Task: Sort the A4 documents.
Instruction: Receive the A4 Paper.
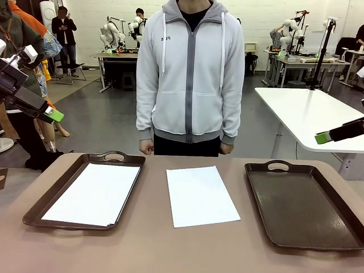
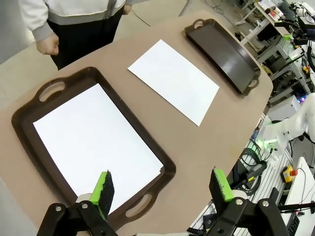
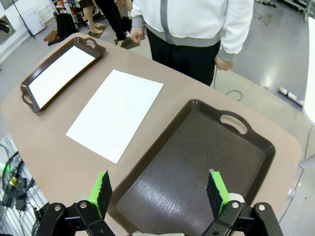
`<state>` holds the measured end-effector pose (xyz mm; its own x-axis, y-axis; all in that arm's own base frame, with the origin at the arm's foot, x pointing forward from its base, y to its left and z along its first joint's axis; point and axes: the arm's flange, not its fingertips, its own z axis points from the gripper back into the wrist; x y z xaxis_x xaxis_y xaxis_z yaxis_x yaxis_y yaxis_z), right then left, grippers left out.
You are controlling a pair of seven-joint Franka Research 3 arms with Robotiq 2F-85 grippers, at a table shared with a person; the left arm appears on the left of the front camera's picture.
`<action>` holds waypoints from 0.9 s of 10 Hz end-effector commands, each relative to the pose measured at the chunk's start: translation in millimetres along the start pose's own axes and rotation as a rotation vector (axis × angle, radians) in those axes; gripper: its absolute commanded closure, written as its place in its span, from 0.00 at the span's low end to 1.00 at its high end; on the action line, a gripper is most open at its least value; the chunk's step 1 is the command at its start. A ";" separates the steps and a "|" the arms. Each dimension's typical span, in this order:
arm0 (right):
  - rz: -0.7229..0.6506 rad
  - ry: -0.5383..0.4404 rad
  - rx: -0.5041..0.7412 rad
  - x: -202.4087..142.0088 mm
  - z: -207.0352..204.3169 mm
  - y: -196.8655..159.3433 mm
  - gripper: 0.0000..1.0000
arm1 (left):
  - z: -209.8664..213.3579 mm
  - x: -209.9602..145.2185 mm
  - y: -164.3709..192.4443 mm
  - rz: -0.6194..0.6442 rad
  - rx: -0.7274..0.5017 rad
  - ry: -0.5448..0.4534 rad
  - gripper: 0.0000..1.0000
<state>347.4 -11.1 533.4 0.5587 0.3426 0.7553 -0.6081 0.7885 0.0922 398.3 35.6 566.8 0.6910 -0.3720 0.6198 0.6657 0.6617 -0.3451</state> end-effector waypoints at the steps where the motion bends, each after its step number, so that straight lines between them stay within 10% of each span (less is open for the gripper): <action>1: -0.002 -0.002 0.009 -0.2 -2.0 -0.4 0.00 | -0.2 -0.3 -0.6 -0.001 -0.005 0.003 0.00; 9: -0.002 -0.002 0.009 -0.2 -2.0 -0.4 0.00 | -0.2 -0.3 -0.6 -0.001 -0.005 0.003 0.00</action>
<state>347.4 -11.1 533.4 0.5587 0.3426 0.7553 -0.6081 0.7885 0.0922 398.2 35.6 566.8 0.6911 -0.3721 0.6197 0.6657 0.6615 -0.3452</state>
